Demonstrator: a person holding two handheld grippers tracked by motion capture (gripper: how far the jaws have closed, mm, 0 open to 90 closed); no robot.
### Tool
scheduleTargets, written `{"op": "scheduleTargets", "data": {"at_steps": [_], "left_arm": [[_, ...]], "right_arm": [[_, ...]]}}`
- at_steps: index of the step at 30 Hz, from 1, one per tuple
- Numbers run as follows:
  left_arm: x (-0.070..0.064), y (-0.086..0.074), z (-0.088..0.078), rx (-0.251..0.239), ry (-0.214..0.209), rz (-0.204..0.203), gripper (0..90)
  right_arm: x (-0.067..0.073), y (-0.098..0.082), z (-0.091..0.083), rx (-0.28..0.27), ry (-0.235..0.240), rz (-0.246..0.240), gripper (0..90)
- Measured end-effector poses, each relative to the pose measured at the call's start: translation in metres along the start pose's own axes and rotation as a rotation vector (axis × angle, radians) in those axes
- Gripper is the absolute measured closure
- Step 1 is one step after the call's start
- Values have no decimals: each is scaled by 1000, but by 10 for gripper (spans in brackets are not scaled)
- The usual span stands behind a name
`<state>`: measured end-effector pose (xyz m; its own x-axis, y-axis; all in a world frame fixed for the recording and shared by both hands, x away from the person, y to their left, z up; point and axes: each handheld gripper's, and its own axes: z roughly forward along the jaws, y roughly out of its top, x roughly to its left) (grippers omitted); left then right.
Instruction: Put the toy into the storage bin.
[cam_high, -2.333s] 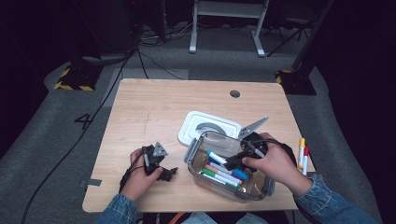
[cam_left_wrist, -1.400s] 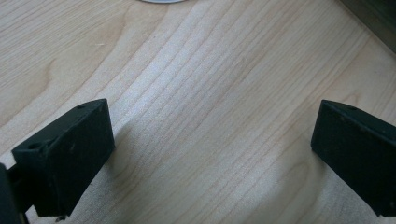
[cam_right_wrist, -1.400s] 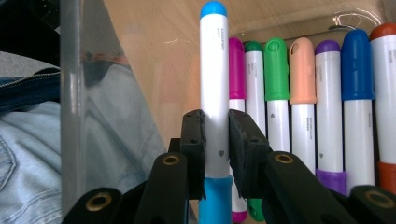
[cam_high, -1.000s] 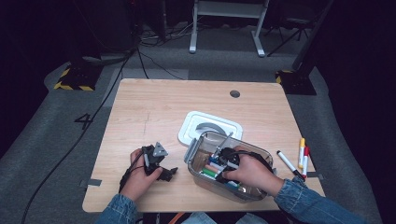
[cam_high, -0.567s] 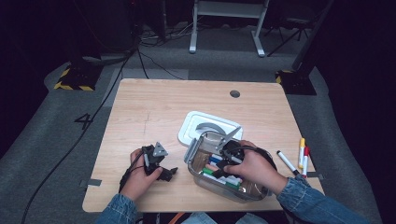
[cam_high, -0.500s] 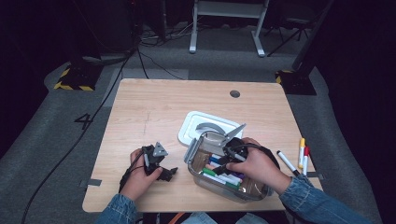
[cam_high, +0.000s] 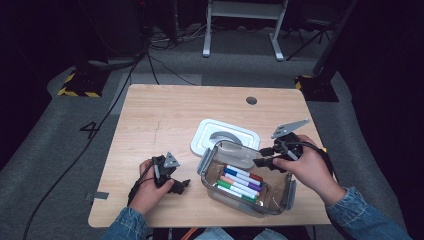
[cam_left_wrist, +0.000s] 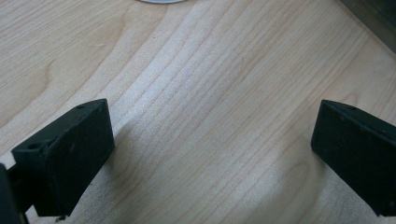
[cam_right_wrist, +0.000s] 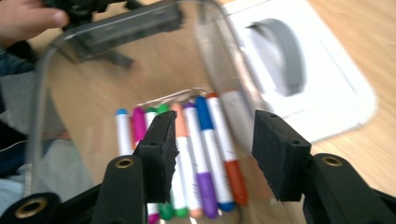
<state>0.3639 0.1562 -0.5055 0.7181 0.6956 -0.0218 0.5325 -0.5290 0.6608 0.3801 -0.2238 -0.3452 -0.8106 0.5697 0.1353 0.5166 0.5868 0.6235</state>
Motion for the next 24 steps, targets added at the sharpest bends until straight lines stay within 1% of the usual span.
{"op": "scheduleTargets", "data": {"at_steps": [1,2,3,4,5,6,7,12,13,14,15,16,18,19,20,21,22,23,24], "left_arm": [[0,0,0,0,0,0,0],[0,0,0,0,0,1,0],[0,0,0,0,0,1,0],[0,0,0,0,0,1,0],[0,0,0,0,0,1,0],[0,0,0,0,0,1,0],[0,0,0,0,0,1,0],[0,0,0,-1,1,0,0],[0,0,0,-1,1,0,0],[0,0,0,-1,1,0,0],[0,0,0,-1,1,0,0],[0,0,0,0,1,0,0],[0,0,0,0,1,0,0],[0,0,0,0,1,0,0],[0,0,0,-1,1,0,0],[0,0,0,-1,1,0,0],[0,0,0,-1,1,0,0],[0,0,0,0,1,0,0],[0,0,0,0,1,0,0]], "right_arm": [[0,0,0,0,0,0,508],[-8,-5,-7,-12,-19,21,508],[-8,-5,-7,-12,-19,21,508],[-16,-9,-13,-22,-37,43,508],[-16,-9,-13,-22,-37,43,508],[-25,-12,-18,-32,-49,66,509],[-29,-14,-21,-34,-56,79,511],[-47,-28,-29,-35,-121,116,519],[-51,-31,-30,-30,-137,123,519],[-54,-35,-31,-21,-167,125,522],[-54,-35,-31,-21,-167,125,522],[-62,-43,-32,-9,-219,131,534],[-72,-53,-31,2,-235,163,541],[-72,-53,-31,2,-235,163,541],[-82,-65,-30,19,-252,190,552],[-82,-65,-30,19,-252,190,552],[-90,-78,-28,35,-257,228,561],[-90,-78,-28,35,-257,228,561],[-98,-91,-27,49,-261,260,569]]}}
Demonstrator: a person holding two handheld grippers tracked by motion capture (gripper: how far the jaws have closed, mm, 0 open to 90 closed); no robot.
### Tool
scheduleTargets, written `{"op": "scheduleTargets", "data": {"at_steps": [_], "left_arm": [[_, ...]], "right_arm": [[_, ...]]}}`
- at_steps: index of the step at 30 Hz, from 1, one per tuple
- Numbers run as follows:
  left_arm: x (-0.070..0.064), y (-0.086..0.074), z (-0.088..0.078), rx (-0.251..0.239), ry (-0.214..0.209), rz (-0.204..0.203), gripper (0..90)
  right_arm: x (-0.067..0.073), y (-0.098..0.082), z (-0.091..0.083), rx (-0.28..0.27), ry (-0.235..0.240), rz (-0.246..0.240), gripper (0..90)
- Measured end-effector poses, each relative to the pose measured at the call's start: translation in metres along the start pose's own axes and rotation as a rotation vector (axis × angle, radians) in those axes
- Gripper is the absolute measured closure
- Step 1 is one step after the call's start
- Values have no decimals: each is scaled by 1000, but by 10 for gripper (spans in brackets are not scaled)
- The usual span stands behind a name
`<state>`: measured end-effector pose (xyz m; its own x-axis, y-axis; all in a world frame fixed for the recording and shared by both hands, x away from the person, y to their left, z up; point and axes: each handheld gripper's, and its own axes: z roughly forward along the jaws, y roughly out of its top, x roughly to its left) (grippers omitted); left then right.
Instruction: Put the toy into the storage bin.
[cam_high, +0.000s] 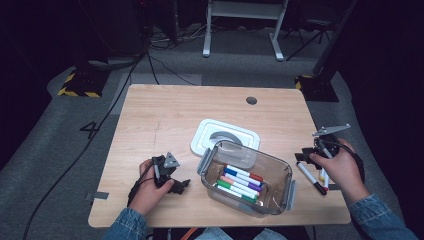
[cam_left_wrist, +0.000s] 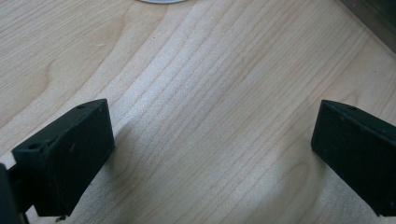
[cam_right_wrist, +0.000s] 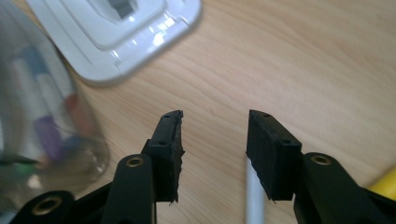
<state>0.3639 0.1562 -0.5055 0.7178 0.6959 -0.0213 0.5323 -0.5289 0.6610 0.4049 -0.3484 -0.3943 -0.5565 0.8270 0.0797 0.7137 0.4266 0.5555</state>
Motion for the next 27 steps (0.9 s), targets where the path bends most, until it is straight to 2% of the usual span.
{"op": "scheduleTargets", "data": {"at_steps": [2,4,5,7,9,13,17,18,19,21,27], "left_arm": [[0,0,0,0,0,0,0],[0,0,0,0,0,0,0],[0,0,0,0,0,0,0],[0,0,0,0,0,0,0],[0,0,0,0,0,0,0],[0,0,0,0,0,0,0],[0,0,0,0,0,0,0],[0,0,0,0,0,0,0],[0,0,0,0,0,0,0],[0,0,0,0,0,0,0],[0,0,0,0,0,0,0]], "right_arm": [[-5,-5,2,8,-3,13,574],[-16,-19,9,44,-21,47,585],[-16,-19,9,44,-21,47,585],[-23,-31,15,74,-19,78,596],[-25,-39,17,96,-21,88,608],[-25,-51,24,122,-10,108,627],[-24,-58,30,149,-23,108,652],[-24,-60,33,176,-32,109,688],[-24,-60,33,176,-32,109,688],[-23,-64,39,216,-20,118,766],[-20,-64,40,215,-42,119,771]]}}
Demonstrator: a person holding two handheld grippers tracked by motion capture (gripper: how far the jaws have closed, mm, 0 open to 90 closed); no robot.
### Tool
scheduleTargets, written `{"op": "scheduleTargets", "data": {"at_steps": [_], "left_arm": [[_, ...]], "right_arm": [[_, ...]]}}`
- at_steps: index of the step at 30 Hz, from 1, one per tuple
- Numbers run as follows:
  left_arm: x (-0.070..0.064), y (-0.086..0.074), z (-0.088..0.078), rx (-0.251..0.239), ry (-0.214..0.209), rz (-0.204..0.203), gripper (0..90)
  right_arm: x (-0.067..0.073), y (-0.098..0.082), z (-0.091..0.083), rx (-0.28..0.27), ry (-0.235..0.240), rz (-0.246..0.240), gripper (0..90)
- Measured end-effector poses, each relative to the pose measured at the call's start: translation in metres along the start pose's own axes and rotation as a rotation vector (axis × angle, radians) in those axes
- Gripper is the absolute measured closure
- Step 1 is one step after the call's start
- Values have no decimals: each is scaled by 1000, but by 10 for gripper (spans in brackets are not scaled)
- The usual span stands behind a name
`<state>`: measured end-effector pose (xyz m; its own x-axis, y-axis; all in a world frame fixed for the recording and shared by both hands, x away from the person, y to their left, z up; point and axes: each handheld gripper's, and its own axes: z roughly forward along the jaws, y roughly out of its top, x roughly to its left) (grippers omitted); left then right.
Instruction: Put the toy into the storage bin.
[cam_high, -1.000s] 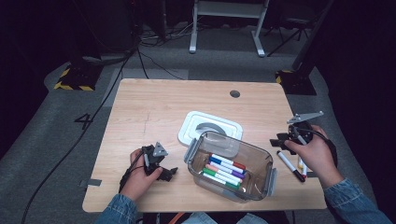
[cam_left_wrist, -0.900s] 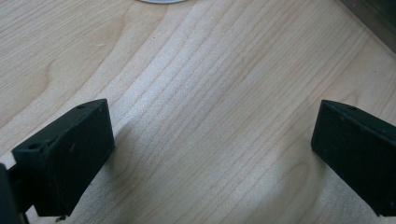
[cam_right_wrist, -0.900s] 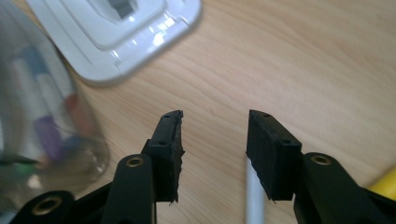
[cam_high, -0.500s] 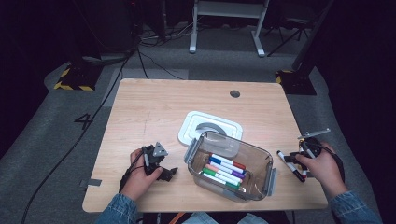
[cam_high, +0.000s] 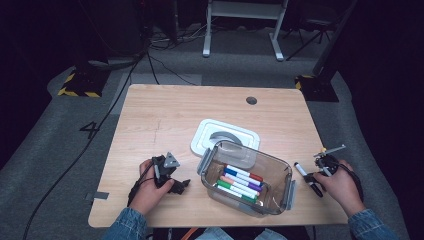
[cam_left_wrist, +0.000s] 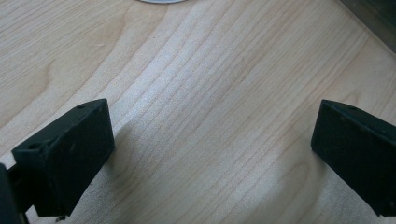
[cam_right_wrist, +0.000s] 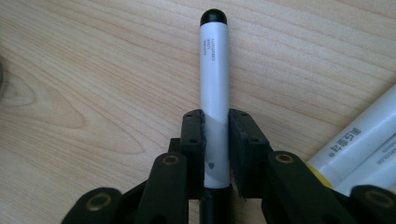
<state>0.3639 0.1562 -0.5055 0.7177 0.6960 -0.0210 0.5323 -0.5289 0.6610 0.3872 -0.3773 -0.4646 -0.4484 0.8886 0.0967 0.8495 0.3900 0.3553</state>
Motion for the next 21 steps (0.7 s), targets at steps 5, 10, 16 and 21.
{"op": "scheduleTargets", "data": {"at_steps": [5,10,16,21], "left_arm": [[0,0,0,0,0,0,0],[0,0,0,0,0,0,0],[0,0,0,0,0,0,0],[0,0,0,0,0,0,0]], "right_arm": [[-2,1,0,-2,22,19,772],[-3,6,-8,-33,45,34,772],[3,22,-35,-86,88,11,772],[12,35,-57,-125,117,-22,772]]}}
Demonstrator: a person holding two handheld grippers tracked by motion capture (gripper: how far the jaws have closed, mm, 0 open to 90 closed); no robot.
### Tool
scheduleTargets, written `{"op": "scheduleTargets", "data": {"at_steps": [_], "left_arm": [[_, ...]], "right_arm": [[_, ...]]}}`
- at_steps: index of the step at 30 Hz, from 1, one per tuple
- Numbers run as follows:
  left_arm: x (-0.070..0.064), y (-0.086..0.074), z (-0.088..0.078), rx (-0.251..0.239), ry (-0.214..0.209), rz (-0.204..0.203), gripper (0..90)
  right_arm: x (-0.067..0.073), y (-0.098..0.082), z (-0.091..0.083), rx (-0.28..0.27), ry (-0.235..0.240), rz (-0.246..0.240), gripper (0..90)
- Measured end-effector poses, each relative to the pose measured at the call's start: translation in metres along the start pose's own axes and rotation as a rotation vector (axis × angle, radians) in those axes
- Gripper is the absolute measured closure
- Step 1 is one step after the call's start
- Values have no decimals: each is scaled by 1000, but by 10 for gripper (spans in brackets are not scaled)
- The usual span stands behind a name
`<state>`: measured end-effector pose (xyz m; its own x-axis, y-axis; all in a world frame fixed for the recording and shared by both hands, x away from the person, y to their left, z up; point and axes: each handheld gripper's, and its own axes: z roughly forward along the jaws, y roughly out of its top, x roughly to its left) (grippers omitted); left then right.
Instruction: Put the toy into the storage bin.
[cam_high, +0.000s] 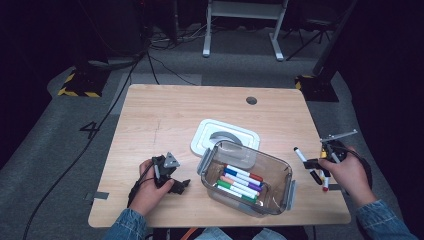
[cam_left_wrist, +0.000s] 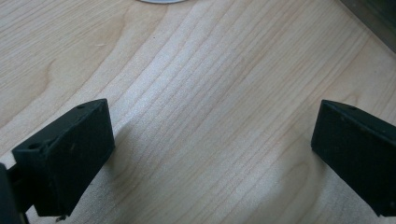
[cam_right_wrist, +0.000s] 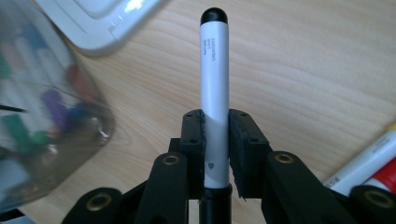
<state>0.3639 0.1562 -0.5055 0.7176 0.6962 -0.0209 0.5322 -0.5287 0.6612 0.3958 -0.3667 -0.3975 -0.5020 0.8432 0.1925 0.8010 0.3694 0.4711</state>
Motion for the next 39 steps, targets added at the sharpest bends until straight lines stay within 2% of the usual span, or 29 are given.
{"op": "scheduleTargets", "data": {"at_steps": [8,9,15,20,26,27,28,29,30,36,38,39], "left_arm": [[0,0,0,0,0,0,0],[0,0,0,0,0,0,0],[0,0,0,0,0,0,0],[0,0,0,0,0,0,0],[0,0,0,0,0,0,0],[0,0,0,0,0,0,0],[0,0,0,0,0,0,0],[0,0,0,0,0,0,0],[0,0,0,0,0,0,0],[0,0,0,0,0,0,0],[0,0,0,0,0,0,0],[0,0,0,0,0,0,0]], "right_arm": [[22,22,-20,-53,29,-75,772],[28,27,-24,-60,36,-89,772],[42,39,-34,-109,77,-119,772],[58,45,-41,-126,110,-153,772],[83,48,-43,-141,185,-206,772],[83,48,-43,-141,185,-206,772],[93,48,-42,-138,206,-232,772],[93,48,-42,-138,206,-232,772],[103,50,-41,-131,226,-258,772],[132,56,-34,-100,276,-335,772],[136,56,-33,-92,282,-345,772],[144,58,-28,-77,297,-362,772]]}}
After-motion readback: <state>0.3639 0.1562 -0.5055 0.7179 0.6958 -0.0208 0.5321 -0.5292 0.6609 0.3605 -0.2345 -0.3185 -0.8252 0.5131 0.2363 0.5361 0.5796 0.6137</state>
